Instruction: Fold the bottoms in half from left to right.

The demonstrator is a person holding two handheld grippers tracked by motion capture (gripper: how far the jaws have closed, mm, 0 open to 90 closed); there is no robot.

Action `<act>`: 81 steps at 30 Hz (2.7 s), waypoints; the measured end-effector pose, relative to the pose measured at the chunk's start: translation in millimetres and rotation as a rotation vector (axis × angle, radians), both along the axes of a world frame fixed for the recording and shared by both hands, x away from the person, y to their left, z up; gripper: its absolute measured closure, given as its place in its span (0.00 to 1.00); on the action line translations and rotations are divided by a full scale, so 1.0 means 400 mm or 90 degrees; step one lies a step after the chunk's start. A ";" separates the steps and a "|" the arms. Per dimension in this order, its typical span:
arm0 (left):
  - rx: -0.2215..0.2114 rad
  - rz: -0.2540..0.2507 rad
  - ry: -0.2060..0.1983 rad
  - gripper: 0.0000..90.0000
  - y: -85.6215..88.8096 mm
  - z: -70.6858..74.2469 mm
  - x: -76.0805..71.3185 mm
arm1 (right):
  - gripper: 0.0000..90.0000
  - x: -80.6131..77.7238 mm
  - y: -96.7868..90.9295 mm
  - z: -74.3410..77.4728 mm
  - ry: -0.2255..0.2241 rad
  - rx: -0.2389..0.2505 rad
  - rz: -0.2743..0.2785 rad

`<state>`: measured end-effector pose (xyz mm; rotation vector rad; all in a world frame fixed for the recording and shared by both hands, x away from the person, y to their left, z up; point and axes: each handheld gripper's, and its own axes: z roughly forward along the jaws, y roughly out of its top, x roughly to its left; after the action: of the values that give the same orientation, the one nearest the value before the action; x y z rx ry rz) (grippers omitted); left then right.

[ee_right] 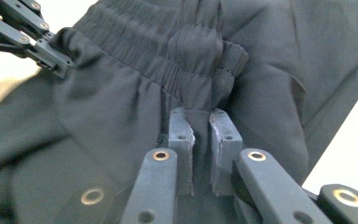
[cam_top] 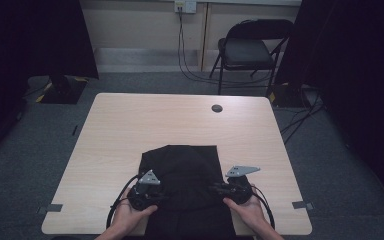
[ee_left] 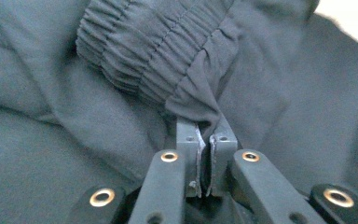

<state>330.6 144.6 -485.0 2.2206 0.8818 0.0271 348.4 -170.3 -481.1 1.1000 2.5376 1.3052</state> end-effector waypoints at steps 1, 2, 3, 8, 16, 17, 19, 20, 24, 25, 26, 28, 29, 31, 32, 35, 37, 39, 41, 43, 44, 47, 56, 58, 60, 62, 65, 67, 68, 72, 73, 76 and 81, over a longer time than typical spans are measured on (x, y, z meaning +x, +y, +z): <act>-0.004 0.002 -0.001 0.96 0.001 -0.002 0.004 | 0.90 0.006 0.003 -0.008 0.004 -0.015 -0.003; -0.001 0.005 -0.003 0.96 0.002 -0.002 0.013 | 0.90 0.010 0.006 -0.015 0.003 -0.026 -0.003; 0.007 0.009 -0.013 0.97 0.002 -0.001 0.022 | 0.90 0.027 0.012 -0.028 -0.001 -0.040 -0.004; 0.037 0.056 -0.067 0.97 0.009 -0.003 0.117 | 0.91 0.082 0.035 -0.035 -0.051 -0.067 -0.006; 0.042 0.158 -0.108 0.97 0.012 -0.013 0.306 | 0.91 0.253 0.080 -0.043 -0.078 -0.070 -0.066; 0.048 0.171 -0.115 0.97 0.007 -0.013 0.330 | 0.91 0.273 0.087 -0.044 -0.086 -0.076 -0.075; 0.041 0.191 -0.115 0.97 0.005 -0.015 0.359 | 0.91 0.315 0.096 -0.044 -0.083 -0.076 -0.095; 0.033 0.201 -0.120 0.97 0.006 -0.019 0.375 | 0.91 0.334 0.098 -0.044 -0.079 -0.074 -0.106; 0.038 0.214 -0.132 0.97 0.002 -0.021 0.418 | 0.91 0.394 0.120 -0.040 -0.099 -0.107 -0.136; 0.050 0.215 -0.134 0.96 0.001 -0.018 0.429 | 0.90 0.404 0.129 -0.035 -0.102 -0.127 -0.137; 0.055 0.221 -0.135 0.95 0.000 -0.017 0.436 | 0.84 0.417 0.139 -0.025 -0.090 -0.143 -0.140; 0.042 0.223 -0.126 0.94 0.005 -0.017 0.446 | 0.78 0.417 0.140 -0.020 -0.084 -0.148 -0.137; 0.035 0.217 -0.122 0.91 0.011 -0.015 0.448 | 0.69 0.414 0.137 -0.013 -0.086 -0.150 -0.133; 0.011 0.198 -0.113 0.77 0.025 -0.006 0.446 | 0.59 0.399 0.124 0.010 -0.094 -0.126 -0.125; 0.011 0.191 -0.116 0.72 0.031 0.003 0.442 | 0.57 0.393 0.117 0.020 -0.099 -0.113 -0.131; -0.009 0.171 -0.134 0.62 0.051 0.048 0.418 | 0.50 0.357 0.098 0.063 -0.127 -0.070 -0.138; -0.035 0.173 -0.148 0.58 0.071 0.087 0.388 | 0.49 0.328 0.098 0.083 -0.139 -0.048 -0.124; -0.036 0.163 -0.154 0.56 0.088 0.114 0.355 | 0.46 0.280 0.113 0.103 -0.146 -0.027 -0.091; -0.011 0.146 -0.170 0.57 0.104 0.128 0.317 | 0.45 0.210 0.164 0.104 -0.133 -0.018 -0.023; -0.001 0.136 -0.172 0.58 0.122 0.131 0.287 | 0.45 0.193 0.182 0.100 -0.130 -0.019 -0.003; 0.001 0.132 -0.177 0.60 0.138 0.130 0.267 | 0.45 0.170 0.207 0.092 -0.129 -0.023 0.020; -0.048 0.150 -0.208 0.66 0.195 0.115 0.228 | 0.45 0.105 0.286 0.071 -0.109 -0.016 0.085; -0.057 0.207 -0.138 0.62 0.252 0.065 0.249 | 0.31 0.022 0.487 0.002 -0.091 -0.036 0.227; -0.050 0.213 -0.129 0.61 0.249 0.054 0.255 | 0.29 0.022 0.499 -0.007 -0.089 -0.045 0.235; -0.042 0.218 -0.130 0.57 0.247 0.049 0.259 | 0.28 0.024 0.521 -0.027 -0.084 -0.055 0.239; -0.039 0.216 -0.123 0.56 0.245 0.044 0.261 | 0.36 0.022 0.537 -0.047 -0.107 -0.079 0.228; -0.031 0.213 -0.120 0.55 0.238 0.038 0.264 | 0.58 0.021 0.538 -0.047 -0.126 -0.086 0.216; -0.040 0.220 -0.120 0.55 0.234 0.038 0.263 | 0.87 0.028 0.533 -0.044 -0.143 -0.090 0.201; -0.045 0.224 -0.124 0.55 0.233 0.040 0.263 | 0.95 0.030 0.530 -0.042 -0.139 -0.092 0.193; -0.045 0.224 -0.128 0.54 0.246 0.046 0.262 | 0.98 0.029 0.495 0.003 -0.134 -0.025 0.178; -0.047 0.227 -0.126 0.54 0.247 0.045 0.261 | 0.98 0.027 0.477 0.027 -0.138 -0.008 0.172; -0.047 0.235 -0.118 0.53 0.252 0.041 0.264 | 0.98 0.029 0.415 0.094 -0.149 0.043 0.143; -0.039 0.232 -0.116 0.53 0.241 0.037 0.264 | 0.98 0.071 0.270 0.147 -0.156 0.073 0.063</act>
<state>436.1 241.0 -470.0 1.9392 1.1539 0.3624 376.8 -62.3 -422.1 0.7826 2.3898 1.5231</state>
